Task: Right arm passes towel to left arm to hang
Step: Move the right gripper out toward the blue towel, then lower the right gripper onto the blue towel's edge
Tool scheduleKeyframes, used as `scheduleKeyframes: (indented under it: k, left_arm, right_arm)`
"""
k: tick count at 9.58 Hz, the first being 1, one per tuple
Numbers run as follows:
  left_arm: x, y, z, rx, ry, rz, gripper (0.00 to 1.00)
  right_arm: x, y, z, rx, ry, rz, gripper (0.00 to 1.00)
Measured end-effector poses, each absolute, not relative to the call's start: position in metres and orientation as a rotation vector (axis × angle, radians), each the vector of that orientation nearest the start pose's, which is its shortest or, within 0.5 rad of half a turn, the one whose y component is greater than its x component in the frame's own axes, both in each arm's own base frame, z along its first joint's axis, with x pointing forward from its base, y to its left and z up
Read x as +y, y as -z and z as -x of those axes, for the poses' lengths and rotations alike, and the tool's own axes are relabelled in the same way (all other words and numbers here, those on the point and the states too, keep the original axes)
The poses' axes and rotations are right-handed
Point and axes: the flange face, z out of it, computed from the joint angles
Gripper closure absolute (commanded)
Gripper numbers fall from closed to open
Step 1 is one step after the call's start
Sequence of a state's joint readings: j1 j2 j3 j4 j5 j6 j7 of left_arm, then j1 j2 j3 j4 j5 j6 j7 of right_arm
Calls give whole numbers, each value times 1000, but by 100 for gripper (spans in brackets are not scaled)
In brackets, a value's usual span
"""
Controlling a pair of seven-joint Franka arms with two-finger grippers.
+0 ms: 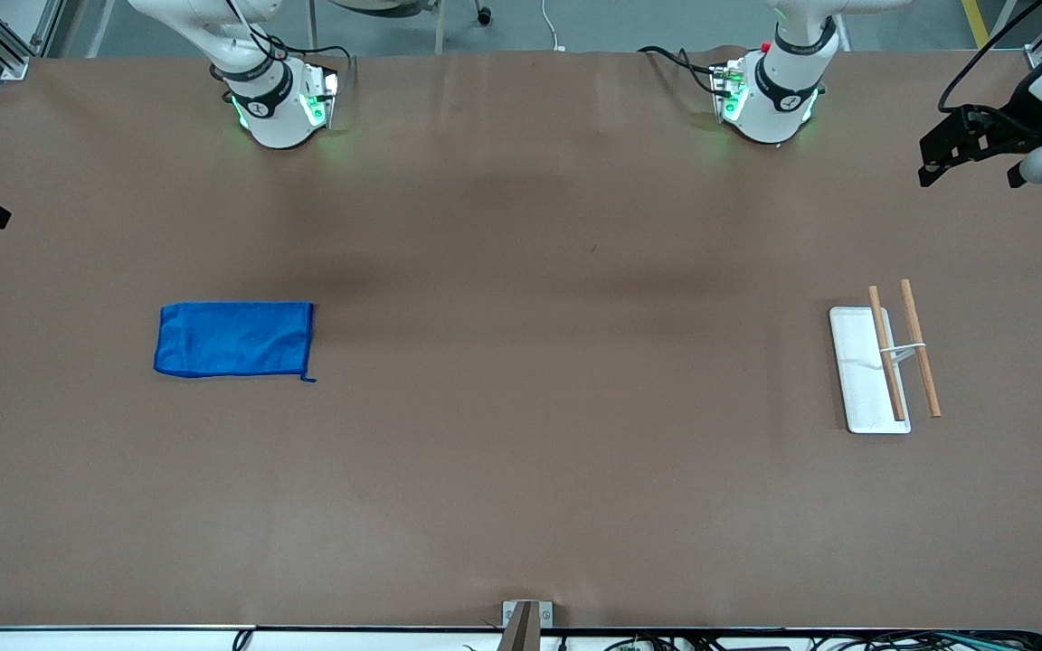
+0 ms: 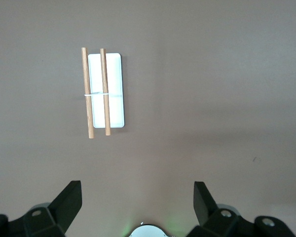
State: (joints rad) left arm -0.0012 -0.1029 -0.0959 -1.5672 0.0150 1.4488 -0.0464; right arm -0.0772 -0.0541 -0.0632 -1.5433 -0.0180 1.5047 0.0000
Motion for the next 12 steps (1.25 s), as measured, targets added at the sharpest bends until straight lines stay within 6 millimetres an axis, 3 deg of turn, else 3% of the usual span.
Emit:
scheduleKeyframes:
  k: [5,7,8,10,12]
  left_arm:
    - [-49,-675,-515,75,0,3118,0]
    - [-43,-675,-517,70,-3,3119,0]
    - [-41,-674,-518,71,-5,3119,0]
    - [-42,-672,-520,77,-10,3119,0]
    - [-43,-672,-520,80,-10,3119,0]
  right_arm:
    - [-77,-659,-526,209,12,3150,0]
    - [-73,-638,-536,173,-55,3151,0]
    - [-62,-611,-548,137,-107,3151,0]
    - [-46,-531,-573,84,-135,3156,0]
    - [-43,-451,-573,68,-128,3157,0]
